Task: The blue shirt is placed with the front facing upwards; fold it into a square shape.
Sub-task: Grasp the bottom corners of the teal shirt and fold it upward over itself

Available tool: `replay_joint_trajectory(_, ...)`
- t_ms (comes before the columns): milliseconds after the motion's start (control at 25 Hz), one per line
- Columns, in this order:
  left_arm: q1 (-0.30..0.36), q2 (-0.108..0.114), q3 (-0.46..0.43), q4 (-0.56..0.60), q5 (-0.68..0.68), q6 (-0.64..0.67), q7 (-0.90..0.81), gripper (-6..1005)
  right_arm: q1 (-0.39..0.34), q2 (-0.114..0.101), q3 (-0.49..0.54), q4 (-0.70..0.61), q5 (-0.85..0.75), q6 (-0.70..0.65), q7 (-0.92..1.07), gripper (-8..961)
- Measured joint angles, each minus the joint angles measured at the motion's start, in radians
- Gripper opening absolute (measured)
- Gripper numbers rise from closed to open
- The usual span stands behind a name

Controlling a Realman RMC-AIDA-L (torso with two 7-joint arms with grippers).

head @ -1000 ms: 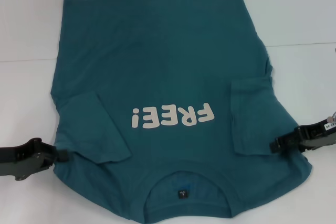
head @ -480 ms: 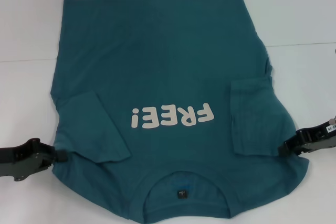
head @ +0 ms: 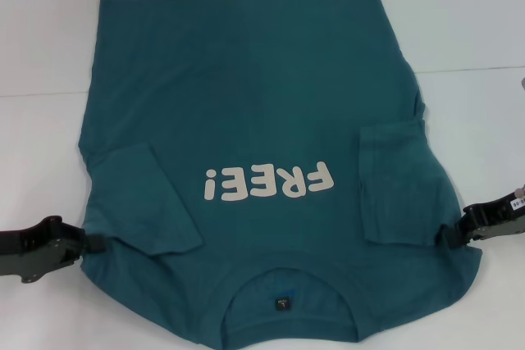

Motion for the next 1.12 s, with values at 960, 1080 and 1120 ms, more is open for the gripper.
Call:
replay_joint_trajectory(960, 0.041, 0.026, 0.010, 0.201, 0.246, 0.400, 0.068, 22, -0.048, -0.015, 0.026, -0.160, -0.072, -0.380, -0.058, 24)
replay_joint_trajectory(1080, 0.061, 0.022, 0.010, 0.206, 0.260, 0.444, 0.098, 22, -0.082, -0.010, 0.044, -0.176, -0.068, -0.414, -0.074, 24)
replay_joint_trajectory(1120, 0.064, 0.022, 0.008, 0.206, 0.260, 0.457, 0.105, 22, -0.092, -0.009, 0.058, -0.178, -0.065, -0.420, -0.080, 24)
